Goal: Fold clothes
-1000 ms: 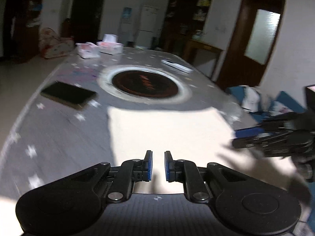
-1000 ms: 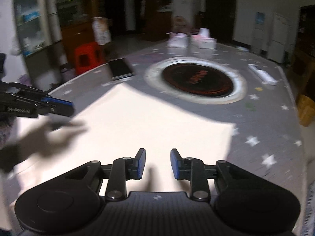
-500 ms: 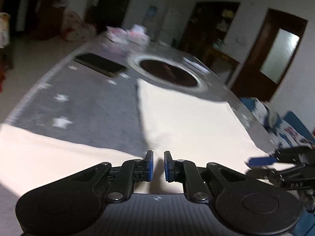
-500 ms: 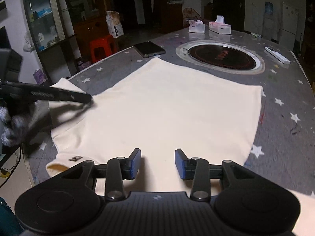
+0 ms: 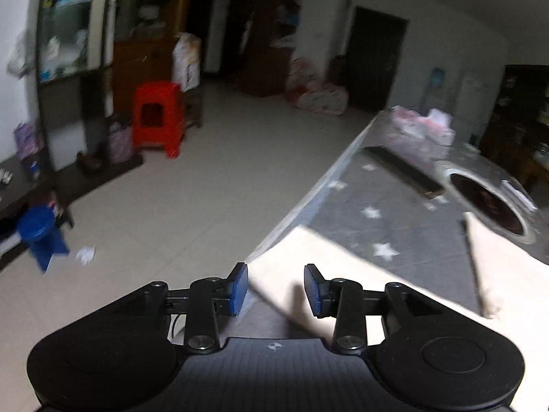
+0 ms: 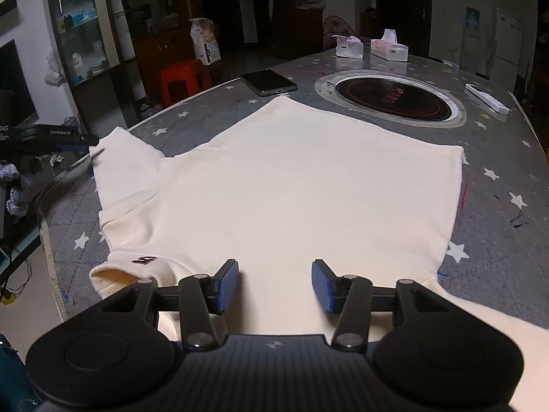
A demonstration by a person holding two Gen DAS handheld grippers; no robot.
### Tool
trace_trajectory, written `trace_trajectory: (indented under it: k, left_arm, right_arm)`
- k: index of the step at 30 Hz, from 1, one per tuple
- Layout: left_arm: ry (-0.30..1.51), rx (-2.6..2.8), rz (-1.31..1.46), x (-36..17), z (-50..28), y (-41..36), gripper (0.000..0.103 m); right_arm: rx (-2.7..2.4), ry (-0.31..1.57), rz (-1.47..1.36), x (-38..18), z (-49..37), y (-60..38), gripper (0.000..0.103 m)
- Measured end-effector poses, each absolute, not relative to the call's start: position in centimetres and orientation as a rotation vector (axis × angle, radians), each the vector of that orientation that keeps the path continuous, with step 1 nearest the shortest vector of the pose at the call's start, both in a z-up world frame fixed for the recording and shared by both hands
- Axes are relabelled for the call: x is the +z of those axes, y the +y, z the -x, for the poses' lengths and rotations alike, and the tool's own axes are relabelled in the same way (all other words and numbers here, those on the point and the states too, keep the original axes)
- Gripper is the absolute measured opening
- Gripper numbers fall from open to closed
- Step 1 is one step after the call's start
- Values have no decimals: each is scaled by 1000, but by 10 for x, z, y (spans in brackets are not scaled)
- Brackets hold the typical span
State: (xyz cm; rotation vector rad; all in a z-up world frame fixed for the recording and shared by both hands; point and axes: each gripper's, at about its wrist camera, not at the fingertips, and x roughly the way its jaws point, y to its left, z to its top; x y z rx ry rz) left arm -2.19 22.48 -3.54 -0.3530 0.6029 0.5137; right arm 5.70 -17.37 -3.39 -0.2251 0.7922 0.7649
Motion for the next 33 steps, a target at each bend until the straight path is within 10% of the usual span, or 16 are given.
trace_trajectory:
  k: [9, 33]
  left_arm:
    - [587, 501, 302, -39, 9, 232, 6]
    - [420, 166, 257, 25, -16, 165, 5]
  right_arm:
    - [768, 790, 244, -36, -53, -171, 51]
    - [749, 750, 222, -27, -47, -177, 57]
